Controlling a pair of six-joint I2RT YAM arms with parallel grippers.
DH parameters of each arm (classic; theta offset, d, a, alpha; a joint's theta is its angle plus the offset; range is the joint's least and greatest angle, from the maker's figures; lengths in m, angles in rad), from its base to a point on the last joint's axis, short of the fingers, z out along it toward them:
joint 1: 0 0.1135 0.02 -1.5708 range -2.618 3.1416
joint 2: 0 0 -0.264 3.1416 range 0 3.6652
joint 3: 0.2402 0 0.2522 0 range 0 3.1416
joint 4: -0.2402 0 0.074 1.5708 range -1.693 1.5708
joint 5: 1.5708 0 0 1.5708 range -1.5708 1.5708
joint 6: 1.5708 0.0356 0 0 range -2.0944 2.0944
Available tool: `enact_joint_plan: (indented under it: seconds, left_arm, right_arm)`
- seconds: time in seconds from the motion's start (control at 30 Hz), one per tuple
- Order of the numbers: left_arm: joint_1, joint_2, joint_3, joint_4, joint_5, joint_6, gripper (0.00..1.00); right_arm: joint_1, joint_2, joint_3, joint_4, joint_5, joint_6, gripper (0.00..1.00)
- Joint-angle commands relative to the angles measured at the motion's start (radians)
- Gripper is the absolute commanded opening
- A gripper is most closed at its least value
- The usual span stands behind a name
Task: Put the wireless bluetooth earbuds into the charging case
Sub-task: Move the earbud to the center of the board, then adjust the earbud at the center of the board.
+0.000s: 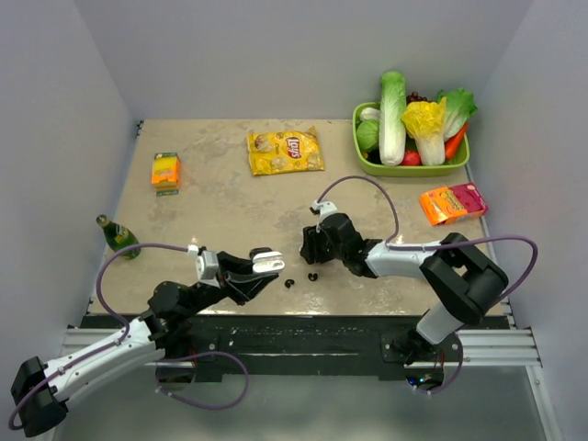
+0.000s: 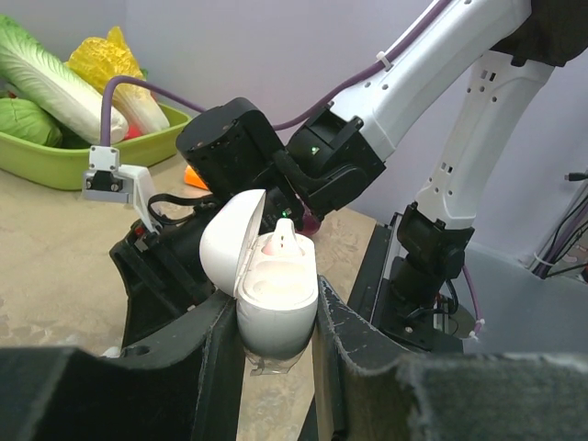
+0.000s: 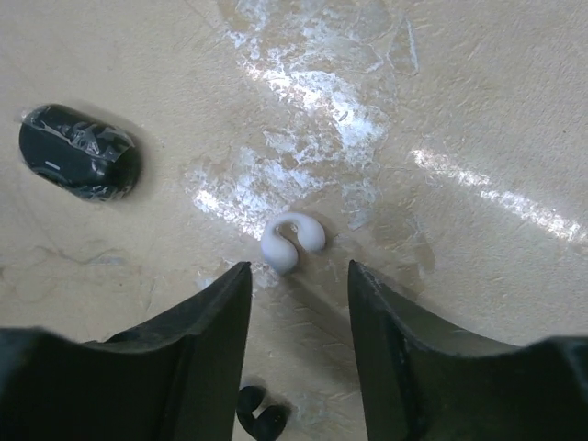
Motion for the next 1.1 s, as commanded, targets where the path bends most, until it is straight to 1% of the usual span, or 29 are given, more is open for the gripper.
enact_joint_plan:
  seconds: [0.0,0.03,0.13,0.27,0.37,0.4,0.47,0.57,0.6,0.67,0.8,1.07]
  left_arm:
    - [0.001,0.006,0.001,0.071,-0.011,-0.002,0.00]
    - [0.002,0.006,0.002,0.071,-0.011,-0.001,0.00]
    - [0.002,0.011,0.002,0.079,-0.013,0.001,0.00]
    - [0.002,0.023,0.004,0.088,-0.011,0.002,0.00]
    - [0.002,0.035,0.002,0.099,-0.011,0.002,0.00]
    - [0.002,0.036,0.002,0.104,-0.011,0.002,0.00]
    - [0.002,0.037,-0.001,0.107,-0.011,-0.001,0.00]
    - [0.002,0.031,-0.004,0.107,-0.011,-0.002,0.00]
    - [0.002,0.029,-0.006,0.105,-0.013,-0.004,0.00]
    - [0.002,0.026,-0.009,0.101,-0.013,-0.005,0.00]
    - [0.002,0.026,-0.012,0.102,-0.013,-0.005,0.00]
    - [0.002,0.019,-0.018,0.094,-0.013,-0.005,0.00]
  right_arm:
    - [-0.002,-0.060,0.032,-0.012,0.018,-0.015,0.54]
    - [0.000,-0.083,0.032,-0.014,0.016,-0.014,0.57]
    - [0.000,-0.120,0.040,-0.029,0.018,-0.012,0.61]
    - [-0.002,-0.128,0.060,-0.055,0.016,-0.015,0.61]
    - [0.000,-0.105,0.080,-0.070,0.015,0.002,0.54]
    - [0.000,-0.100,0.089,-0.070,0.015,0.009,0.45]
    - [-0.002,-0.088,0.090,-0.066,0.009,0.032,0.37]
    - [-0.002,-0.091,0.072,-0.060,0.007,0.046,0.18]
    - [0.000,-0.091,0.058,-0.061,0.013,0.048,0.08]
    - [-0.002,-0.091,0.046,-0.076,0.036,0.054,0.01]
    - [0.000,-0.069,0.026,-0.084,0.073,0.054,0.00]
    - [-0.002,0.023,0.041,-0.072,0.087,0.042,0.00]
